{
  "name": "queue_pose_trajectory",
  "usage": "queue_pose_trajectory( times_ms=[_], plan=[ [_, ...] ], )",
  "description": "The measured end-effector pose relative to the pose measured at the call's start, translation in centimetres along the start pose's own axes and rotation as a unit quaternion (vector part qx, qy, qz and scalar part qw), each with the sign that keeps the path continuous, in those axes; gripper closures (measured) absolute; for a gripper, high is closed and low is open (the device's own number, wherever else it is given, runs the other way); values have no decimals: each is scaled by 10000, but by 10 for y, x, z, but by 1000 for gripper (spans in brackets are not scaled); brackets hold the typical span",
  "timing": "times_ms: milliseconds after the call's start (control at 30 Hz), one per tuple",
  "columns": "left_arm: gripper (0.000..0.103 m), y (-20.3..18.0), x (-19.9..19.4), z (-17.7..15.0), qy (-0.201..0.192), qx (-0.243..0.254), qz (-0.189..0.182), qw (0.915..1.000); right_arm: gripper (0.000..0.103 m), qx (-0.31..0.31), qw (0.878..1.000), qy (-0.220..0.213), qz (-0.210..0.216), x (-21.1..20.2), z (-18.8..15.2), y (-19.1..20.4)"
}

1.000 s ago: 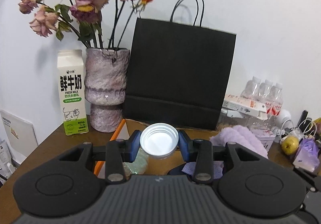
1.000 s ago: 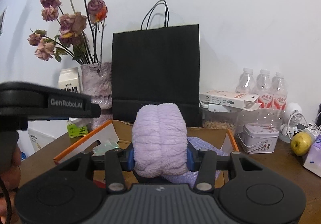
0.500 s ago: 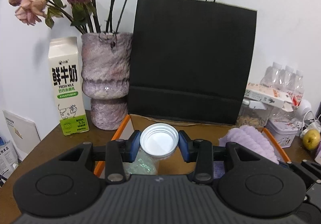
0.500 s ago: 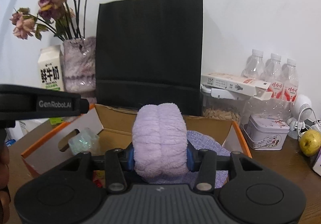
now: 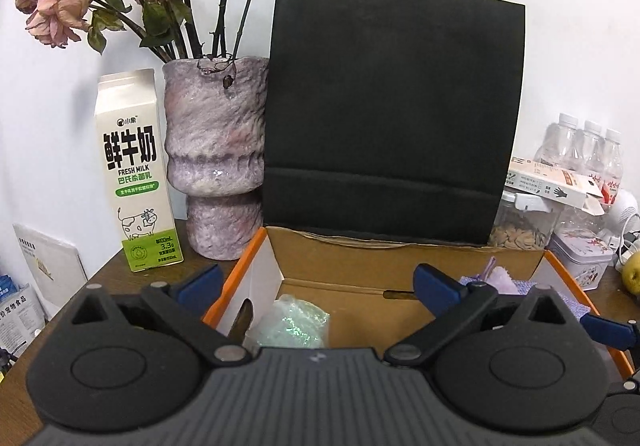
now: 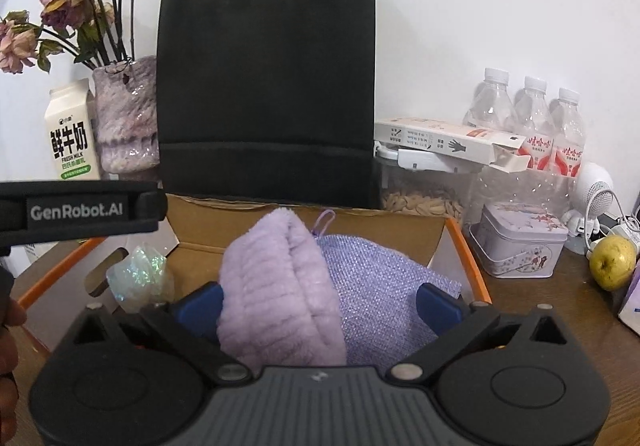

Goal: Organize objects
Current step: 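Lower the cap and pencil case into the box and open both tools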

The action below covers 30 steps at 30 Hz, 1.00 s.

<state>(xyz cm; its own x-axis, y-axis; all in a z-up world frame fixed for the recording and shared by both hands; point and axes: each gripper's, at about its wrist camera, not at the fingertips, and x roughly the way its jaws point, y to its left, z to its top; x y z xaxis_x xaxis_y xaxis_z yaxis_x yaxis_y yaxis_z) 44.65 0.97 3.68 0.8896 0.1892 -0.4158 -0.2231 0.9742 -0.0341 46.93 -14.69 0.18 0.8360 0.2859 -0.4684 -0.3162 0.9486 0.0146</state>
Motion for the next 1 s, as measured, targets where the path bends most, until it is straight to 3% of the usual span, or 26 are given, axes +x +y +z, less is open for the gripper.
queue_pose_trajectory(
  times_ms=[400, 633, 1000],
  plan=[
    [0, 0, -11, 1, 33, -92, -59, 9999, 0, 101, 9999, 21, -34, -13, 4, -3],
    [0, 13, -32, 3, -52, -331, -76, 9994, 0, 118, 9999, 31, 23, -29, 4, -3],
    [0, 23, -75, -7, -118, -297, -78, 9995, 0, 97, 9998, -82, 141, -72, -5, -4]
  ],
)
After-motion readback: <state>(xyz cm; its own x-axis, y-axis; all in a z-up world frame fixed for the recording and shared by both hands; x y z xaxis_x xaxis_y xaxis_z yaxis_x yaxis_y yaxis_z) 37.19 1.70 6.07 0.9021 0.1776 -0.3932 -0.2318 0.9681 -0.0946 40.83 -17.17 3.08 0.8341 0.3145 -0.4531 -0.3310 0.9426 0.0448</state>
